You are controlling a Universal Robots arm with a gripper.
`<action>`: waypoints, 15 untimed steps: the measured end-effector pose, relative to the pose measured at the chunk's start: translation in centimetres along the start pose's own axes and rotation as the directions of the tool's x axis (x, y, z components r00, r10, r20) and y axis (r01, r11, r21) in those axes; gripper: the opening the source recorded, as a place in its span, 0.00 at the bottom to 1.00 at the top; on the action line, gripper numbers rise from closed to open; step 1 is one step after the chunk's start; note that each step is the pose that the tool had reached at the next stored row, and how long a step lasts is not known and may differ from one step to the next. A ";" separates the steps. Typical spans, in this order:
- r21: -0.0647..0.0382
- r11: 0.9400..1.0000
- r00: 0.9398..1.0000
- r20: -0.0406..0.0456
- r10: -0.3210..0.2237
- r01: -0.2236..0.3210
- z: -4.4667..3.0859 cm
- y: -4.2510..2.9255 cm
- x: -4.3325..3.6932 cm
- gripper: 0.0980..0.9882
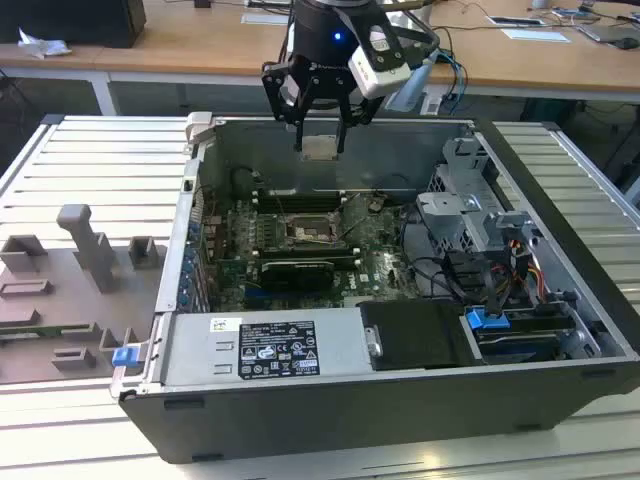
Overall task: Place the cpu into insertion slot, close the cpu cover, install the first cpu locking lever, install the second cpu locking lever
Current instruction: 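Place the cpu into insertion slot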
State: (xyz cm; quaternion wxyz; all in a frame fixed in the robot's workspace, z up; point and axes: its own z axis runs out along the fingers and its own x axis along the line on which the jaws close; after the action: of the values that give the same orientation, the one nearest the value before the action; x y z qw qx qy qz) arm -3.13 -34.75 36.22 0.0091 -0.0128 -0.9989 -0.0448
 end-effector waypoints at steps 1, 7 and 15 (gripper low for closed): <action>0.000 1.000 1.000 0.000 0.004 -0.004 0.00 0.00 0.00 0.50; -0.002 0.997 0.997 0.007 0.077 -0.077 0.00 0.00 0.00 0.50; -0.005 0.985 0.984 0.015 0.175 -0.175 0.00 0.00 0.00 0.50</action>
State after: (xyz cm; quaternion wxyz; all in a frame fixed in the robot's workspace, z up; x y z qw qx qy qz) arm -3.13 -34.75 36.21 0.0051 -0.1010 -0.9938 -0.0455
